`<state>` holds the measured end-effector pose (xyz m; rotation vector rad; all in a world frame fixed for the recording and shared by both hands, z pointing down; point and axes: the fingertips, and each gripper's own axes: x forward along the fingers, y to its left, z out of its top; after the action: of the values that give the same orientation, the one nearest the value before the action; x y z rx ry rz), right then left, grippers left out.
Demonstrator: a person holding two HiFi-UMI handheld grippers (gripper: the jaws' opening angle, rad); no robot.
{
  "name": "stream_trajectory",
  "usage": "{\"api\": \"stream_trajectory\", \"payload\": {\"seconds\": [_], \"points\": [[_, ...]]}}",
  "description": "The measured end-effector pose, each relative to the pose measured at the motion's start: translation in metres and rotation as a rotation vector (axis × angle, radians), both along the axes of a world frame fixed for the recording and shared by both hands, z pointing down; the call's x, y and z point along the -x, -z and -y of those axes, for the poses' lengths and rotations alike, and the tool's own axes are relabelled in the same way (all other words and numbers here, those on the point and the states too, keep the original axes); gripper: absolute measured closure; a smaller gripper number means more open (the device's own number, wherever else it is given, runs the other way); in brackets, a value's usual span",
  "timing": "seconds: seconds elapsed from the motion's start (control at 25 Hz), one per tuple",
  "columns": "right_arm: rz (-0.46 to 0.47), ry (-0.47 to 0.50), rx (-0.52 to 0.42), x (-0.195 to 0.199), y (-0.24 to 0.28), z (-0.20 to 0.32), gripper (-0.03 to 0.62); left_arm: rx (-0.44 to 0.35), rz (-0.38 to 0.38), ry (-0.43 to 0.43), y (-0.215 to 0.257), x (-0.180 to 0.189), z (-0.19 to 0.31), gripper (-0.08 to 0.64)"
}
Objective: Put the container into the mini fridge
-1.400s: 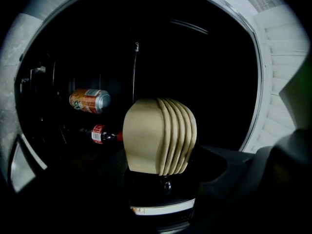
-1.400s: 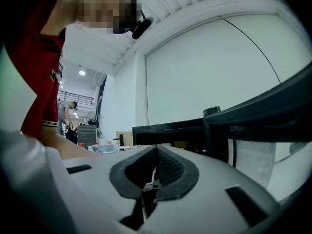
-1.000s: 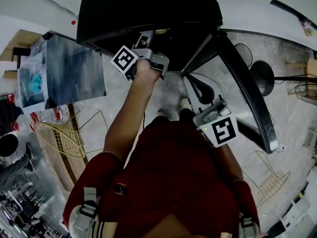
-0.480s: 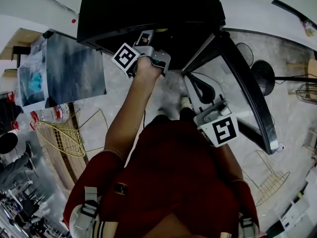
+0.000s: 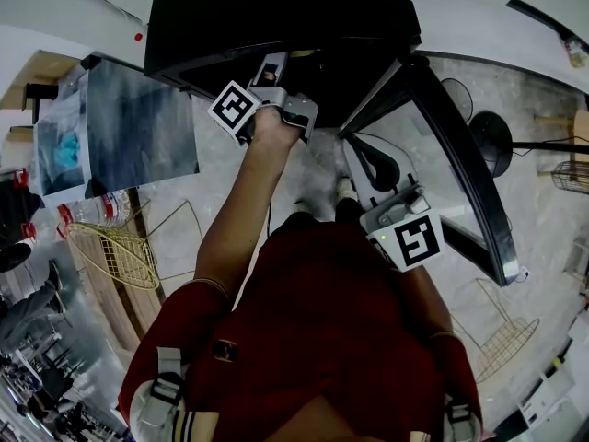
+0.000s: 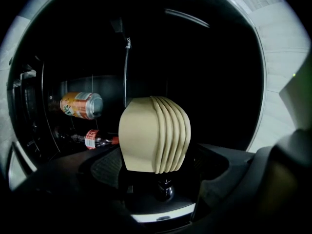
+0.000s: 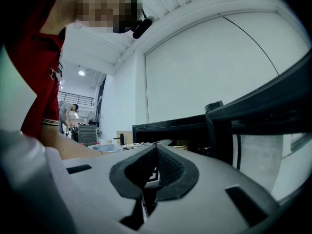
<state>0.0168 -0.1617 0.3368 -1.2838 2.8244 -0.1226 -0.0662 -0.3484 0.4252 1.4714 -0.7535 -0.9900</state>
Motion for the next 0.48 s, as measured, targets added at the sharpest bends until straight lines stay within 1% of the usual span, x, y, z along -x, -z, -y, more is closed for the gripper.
{"api": "stream_trajectory", "payload": {"seconds": [0.12,0.28,0.4,0.48], "points": [[0.000,0.003,-0.004,0.001,0.000,0.000,0.592,0.001,-0.001,-0.003,-0.001,-0.001,-0.002,0.138],[-0.004,0.004,0.015,0.001,-0.003,-0.002,0.592,0.010,-0.005,-0.002,-0.004,0.000,-0.008,0.135],[-0.005,0.010,0.000,0.001,-0.002,-0.004,0.592,0.013,-0.005,0.000,-0.006,0.000,-0.013,0.135],[-0.004,0.009,0.010,0.001,-0.003,-0.006,0.592,0.017,-0.004,0.002,-0.007,0.002,-0.017,0.135]]}}
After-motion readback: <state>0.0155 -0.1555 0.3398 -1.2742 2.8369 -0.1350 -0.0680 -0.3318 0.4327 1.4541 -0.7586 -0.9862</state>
